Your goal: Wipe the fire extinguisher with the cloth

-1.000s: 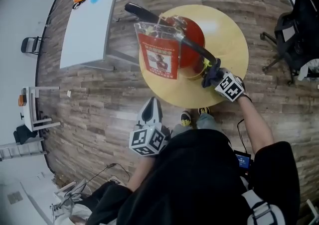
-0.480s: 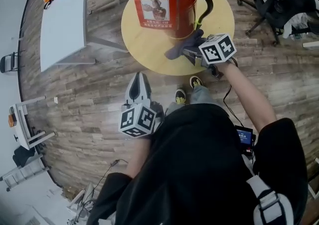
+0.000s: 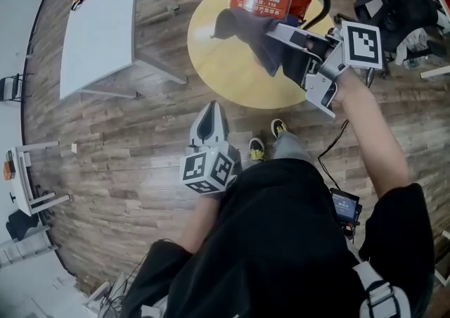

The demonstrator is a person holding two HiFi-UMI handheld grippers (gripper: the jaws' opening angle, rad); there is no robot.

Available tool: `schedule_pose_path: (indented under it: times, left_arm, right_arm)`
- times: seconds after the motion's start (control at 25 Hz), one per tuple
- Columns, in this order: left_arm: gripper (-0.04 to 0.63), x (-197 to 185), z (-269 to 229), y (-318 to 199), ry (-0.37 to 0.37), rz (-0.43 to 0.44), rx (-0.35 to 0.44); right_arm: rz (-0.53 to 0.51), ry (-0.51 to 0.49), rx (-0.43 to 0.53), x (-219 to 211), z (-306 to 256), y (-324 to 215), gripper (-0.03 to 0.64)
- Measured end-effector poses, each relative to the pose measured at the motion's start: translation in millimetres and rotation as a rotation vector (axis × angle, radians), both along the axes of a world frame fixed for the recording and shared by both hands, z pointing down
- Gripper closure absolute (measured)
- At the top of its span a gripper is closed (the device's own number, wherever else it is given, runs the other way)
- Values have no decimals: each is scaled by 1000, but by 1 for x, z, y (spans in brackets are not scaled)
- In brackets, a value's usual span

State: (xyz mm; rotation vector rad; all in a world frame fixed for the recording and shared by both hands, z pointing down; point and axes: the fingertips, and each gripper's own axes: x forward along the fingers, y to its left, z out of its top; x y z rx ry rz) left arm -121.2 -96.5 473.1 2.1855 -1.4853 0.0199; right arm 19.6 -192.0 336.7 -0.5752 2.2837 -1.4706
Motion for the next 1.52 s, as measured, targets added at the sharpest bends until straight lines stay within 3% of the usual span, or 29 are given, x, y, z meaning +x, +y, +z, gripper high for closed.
schedule_pose_path:
  times: [0.12, 0.24, 0.6, 0.76, 0.96, 1.08, 1.28, 1.4, 1.52]
  left_arm:
    - [572, -22, 2, 9, 12, -30, -1]
    - [572, -44, 5, 16, 13, -65, 2]
    - [572, -99, 15, 30, -37, -127, -39]
    - [572, -110, 23, 38, -52, -142, -64]
    - [571, -101, 24, 35, -62, -107, -57]
    - [572, -92, 17, 33, -56, -86, -39]
    - [571, -88, 9, 30, -45, -86, -16]
    - [572, -87, 10, 28, -36, -83, -15]
    - [571, -88, 11, 27, -37, -77, -9]
  right_arm:
    - [36, -13, -5, -14, 14, -9, 520]
    - [76, 2, -90, -21, 67, -20, 520]
    - [315, 280, -515, 8, 305, -13, 520]
    - [479, 261, -626, 24, 351, -8, 520]
    - [599, 206, -663, 3, 347, -22, 520]
    - [684, 80, -633, -15, 317, -37, 520]
    - [769, -174, -501, -21, 200, -42, 520]
    - [738, -321, -371, -19, 99, -44, 520]
    - [704, -396, -254, -21, 20, -41, 520]
